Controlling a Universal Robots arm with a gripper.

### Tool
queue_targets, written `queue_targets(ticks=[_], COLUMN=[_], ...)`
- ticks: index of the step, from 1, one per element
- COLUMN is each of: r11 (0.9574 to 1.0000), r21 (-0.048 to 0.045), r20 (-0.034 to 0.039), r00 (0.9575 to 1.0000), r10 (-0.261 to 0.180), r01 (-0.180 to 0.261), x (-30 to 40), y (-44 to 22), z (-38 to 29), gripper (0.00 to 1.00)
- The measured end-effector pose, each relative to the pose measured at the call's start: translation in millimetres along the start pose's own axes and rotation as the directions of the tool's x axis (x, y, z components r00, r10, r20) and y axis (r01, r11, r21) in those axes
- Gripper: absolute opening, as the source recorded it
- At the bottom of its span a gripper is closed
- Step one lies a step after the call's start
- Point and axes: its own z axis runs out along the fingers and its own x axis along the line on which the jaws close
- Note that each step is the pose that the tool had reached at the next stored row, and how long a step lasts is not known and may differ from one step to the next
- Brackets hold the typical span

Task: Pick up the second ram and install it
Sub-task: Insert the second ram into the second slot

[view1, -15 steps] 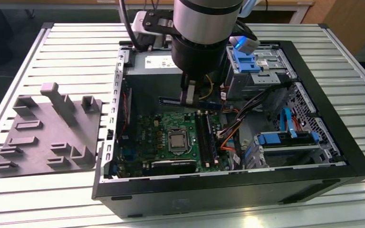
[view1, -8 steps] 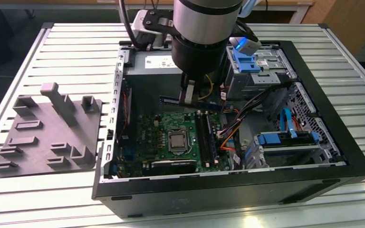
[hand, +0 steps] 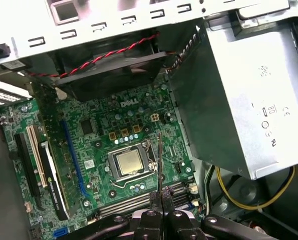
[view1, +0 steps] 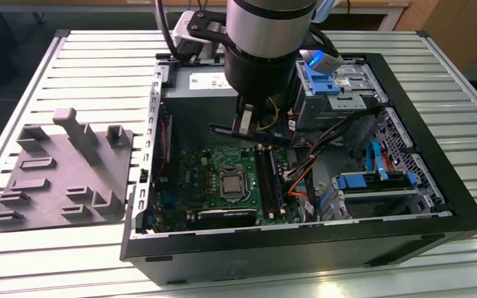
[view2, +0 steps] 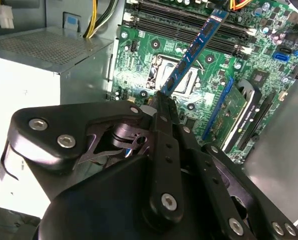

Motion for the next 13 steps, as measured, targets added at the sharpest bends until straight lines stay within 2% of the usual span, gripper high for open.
queue_targets(ticks=[7,13], r11=[0.9979,0.9914], r21=[0.0073,0.0146], r20=[0.0041,0.009], r00=[0.9979,0.9915], r10=[0.064,0.13], r01=[-0.064,-0.13], x=[0.0,0.0], y=[0.0,0.0], z=[0.0,0.1], gripper=[0.12,0.12])
